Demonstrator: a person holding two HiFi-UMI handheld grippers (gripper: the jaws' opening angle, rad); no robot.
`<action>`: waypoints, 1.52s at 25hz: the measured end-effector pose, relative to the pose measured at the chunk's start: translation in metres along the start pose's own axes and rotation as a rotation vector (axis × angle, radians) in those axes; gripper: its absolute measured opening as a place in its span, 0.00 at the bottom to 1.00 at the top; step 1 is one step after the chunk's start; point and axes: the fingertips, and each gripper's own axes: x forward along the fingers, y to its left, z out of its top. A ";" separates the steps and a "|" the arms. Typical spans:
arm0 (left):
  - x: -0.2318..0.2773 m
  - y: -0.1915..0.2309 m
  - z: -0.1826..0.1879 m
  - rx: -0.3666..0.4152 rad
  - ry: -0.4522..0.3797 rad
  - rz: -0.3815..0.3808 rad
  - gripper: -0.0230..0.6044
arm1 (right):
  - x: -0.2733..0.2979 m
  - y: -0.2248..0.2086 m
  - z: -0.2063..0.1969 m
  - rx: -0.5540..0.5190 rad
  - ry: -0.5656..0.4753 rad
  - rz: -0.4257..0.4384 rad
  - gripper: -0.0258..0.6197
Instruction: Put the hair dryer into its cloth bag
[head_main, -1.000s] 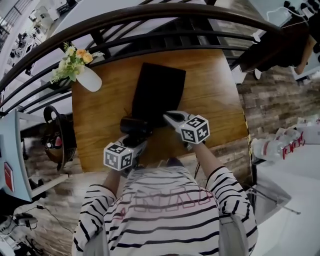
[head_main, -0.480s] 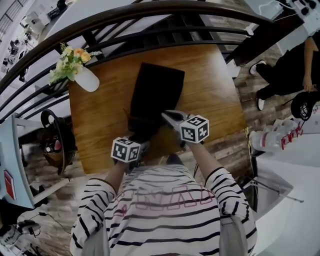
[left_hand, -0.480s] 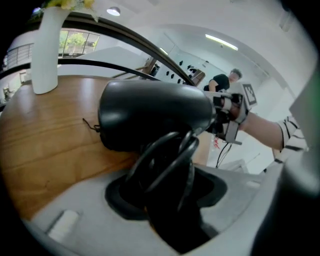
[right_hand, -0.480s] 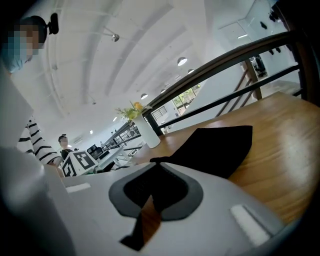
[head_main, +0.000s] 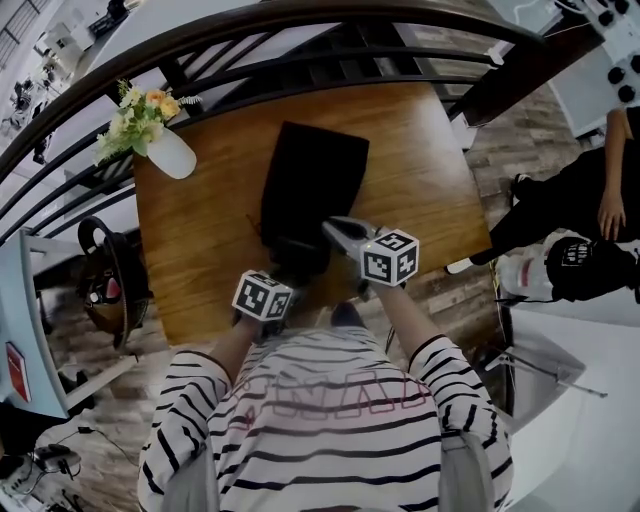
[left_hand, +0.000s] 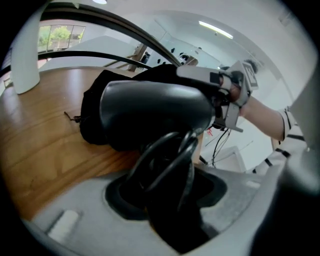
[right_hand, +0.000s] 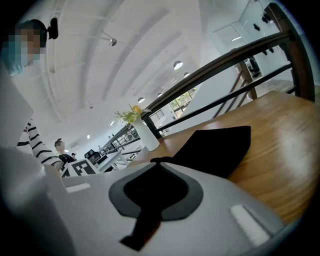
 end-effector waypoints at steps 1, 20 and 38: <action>0.001 -0.002 -0.003 0.007 0.010 -0.005 0.37 | -0.001 0.000 0.000 0.002 -0.003 -0.002 0.06; 0.005 0.018 0.017 -0.068 -0.014 0.011 0.37 | -0.016 0.021 -0.023 -0.200 0.106 0.029 0.06; 0.026 0.024 0.052 -0.066 -0.027 -0.001 0.37 | -0.008 0.053 -0.029 -0.364 0.166 0.135 0.06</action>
